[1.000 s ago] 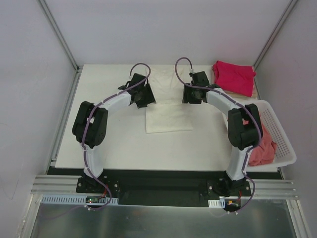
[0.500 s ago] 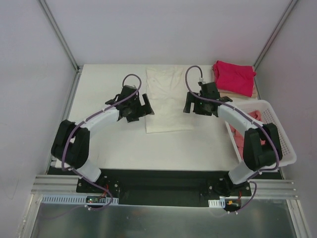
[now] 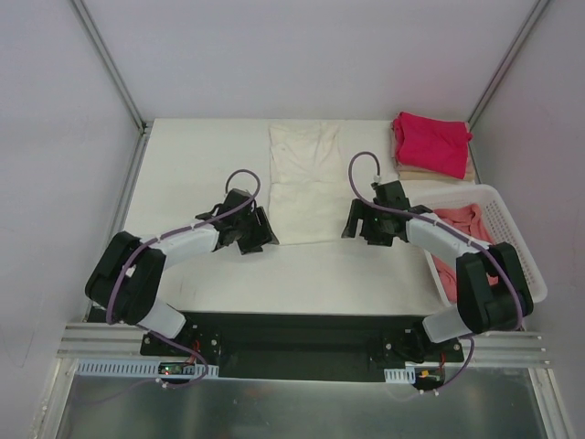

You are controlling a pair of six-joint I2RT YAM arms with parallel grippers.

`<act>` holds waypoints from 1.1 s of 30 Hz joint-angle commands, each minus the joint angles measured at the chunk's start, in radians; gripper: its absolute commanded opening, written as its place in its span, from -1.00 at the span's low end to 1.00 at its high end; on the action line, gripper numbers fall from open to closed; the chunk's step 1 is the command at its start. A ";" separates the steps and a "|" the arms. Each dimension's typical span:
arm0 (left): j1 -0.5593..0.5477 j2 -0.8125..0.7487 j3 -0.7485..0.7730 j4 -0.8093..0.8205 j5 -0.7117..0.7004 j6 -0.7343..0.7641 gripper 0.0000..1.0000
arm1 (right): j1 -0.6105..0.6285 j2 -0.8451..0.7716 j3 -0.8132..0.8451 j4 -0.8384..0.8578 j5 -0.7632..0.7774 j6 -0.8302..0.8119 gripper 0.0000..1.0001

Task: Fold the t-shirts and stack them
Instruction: Fold the tshirt

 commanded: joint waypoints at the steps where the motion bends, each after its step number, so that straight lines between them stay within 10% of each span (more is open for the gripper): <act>1: 0.004 0.096 0.064 0.061 0.010 -0.002 0.02 | -0.007 0.051 0.027 0.058 -0.029 0.027 0.63; 8: 0.023 0.197 0.107 0.059 0.017 0.003 -0.38 | -0.020 0.128 0.044 0.082 -0.064 0.030 0.10; 12: 0.023 0.248 0.141 0.059 0.054 0.016 -0.96 | -0.029 0.175 0.059 0.092 -0.064 0.030 -0.24; 19: 0.023 0.202 0.102 0.071 0.059 0.023 -1.00 | -0.029 0.229 0.082 0.145 -0.057 -0.005 -0.98; 33: -0.161 -0.307 -0.198 0.061 0.056 -0.094 -1.00 | 0.147 -0.351 -0.234 0.052 -0.014 0.090 -0.99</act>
